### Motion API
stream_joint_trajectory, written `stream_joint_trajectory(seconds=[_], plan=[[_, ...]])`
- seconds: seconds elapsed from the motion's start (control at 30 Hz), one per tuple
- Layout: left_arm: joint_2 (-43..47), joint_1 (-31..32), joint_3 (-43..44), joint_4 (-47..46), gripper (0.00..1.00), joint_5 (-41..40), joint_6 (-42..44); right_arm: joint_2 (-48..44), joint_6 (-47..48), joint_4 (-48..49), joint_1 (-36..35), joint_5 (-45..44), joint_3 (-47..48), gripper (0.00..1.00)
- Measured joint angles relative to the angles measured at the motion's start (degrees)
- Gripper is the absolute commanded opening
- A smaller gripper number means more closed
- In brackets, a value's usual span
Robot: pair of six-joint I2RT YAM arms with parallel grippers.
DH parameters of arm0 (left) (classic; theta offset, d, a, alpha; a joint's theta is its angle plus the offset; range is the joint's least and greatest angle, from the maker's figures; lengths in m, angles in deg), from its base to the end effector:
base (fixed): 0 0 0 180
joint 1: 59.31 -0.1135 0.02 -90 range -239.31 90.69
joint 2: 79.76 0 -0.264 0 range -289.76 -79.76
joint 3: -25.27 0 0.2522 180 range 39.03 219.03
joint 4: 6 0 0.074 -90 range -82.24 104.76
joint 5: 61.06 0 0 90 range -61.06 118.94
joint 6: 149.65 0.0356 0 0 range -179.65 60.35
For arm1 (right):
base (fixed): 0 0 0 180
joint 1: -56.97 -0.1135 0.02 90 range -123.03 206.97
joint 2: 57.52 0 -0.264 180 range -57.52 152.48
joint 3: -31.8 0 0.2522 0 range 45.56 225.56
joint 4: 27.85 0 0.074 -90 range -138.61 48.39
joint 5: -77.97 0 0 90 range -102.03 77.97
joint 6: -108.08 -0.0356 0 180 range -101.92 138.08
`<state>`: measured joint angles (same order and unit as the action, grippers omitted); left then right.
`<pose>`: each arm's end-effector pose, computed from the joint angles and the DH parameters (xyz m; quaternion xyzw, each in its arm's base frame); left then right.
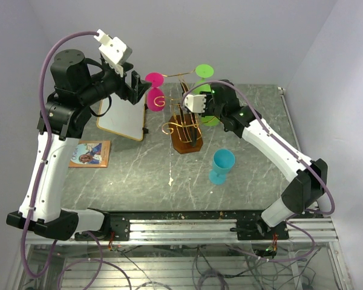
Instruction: Place the wine glass upside down on the wine glass rack
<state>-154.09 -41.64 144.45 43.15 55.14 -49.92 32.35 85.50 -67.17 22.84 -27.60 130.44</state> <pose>0.2174 -0.0857 0.5376 0.3189 0.6572 -0.2116 0.6493 0.3049 0.1951 0.3609 -0.6241 0.5961 -0.2534 0.4370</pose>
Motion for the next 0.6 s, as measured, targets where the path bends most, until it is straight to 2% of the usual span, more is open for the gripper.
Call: stream_joint_trajectory(seconds=[0.47, 0.6], plan=[[0.5, 0.0, -0.6, 0.0, 0.9, 0.0, 0.5, -1.4, -4.7, -5.4, 0.0, 7.4, 4.2, 0.5], [0.7, 0.0, -1.2, 0.0, 0.95, 0.0, 0.6, -1.9, -6.8, -7.5, 0.0, 10.0, 6.9, 0.58]])
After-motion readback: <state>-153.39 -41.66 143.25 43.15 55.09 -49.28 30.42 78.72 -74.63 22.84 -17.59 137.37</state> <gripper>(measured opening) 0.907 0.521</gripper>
